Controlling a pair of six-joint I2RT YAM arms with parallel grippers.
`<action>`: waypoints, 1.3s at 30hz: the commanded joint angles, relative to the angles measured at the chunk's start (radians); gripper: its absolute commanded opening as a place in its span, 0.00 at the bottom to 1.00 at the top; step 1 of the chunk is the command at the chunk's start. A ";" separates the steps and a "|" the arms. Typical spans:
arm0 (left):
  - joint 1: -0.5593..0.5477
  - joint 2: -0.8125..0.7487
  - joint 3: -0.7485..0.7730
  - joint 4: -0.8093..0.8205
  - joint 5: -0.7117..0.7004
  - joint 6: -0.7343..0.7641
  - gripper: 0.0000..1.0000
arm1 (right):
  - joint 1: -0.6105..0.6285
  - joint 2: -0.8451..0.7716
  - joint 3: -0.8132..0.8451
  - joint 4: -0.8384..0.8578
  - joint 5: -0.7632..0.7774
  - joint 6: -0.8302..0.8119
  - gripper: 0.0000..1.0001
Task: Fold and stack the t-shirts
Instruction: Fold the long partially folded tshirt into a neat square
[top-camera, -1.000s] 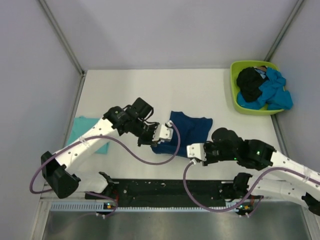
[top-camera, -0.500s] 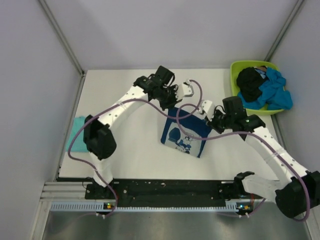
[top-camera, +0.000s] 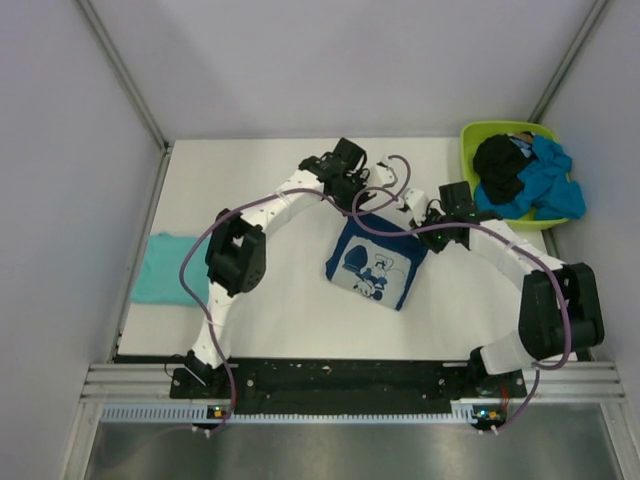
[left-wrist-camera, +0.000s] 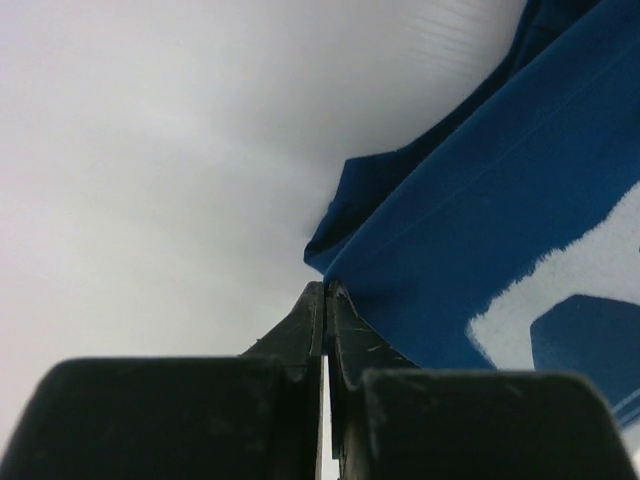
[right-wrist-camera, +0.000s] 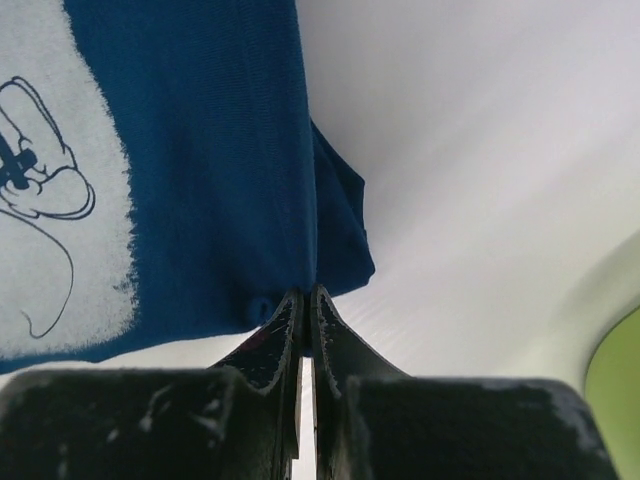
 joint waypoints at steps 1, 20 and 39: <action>0.012 0.044 0.045 0.104 -0.102 -0.002 0.00 | -0.037 0.066 0.070 0.047 0.081 0.007 0.00; 0.016 0.178 0.246 0.167 -0.263 -0.157 0.45 | -0.038 0.370 0.438 0.078 0.446 0.293 0.27; 0.006 -0.203 -0.518 0.256 0.226 -0.501 0.15 | 0.038 0.072 -0.067 0.182 0.100 0.964 0.22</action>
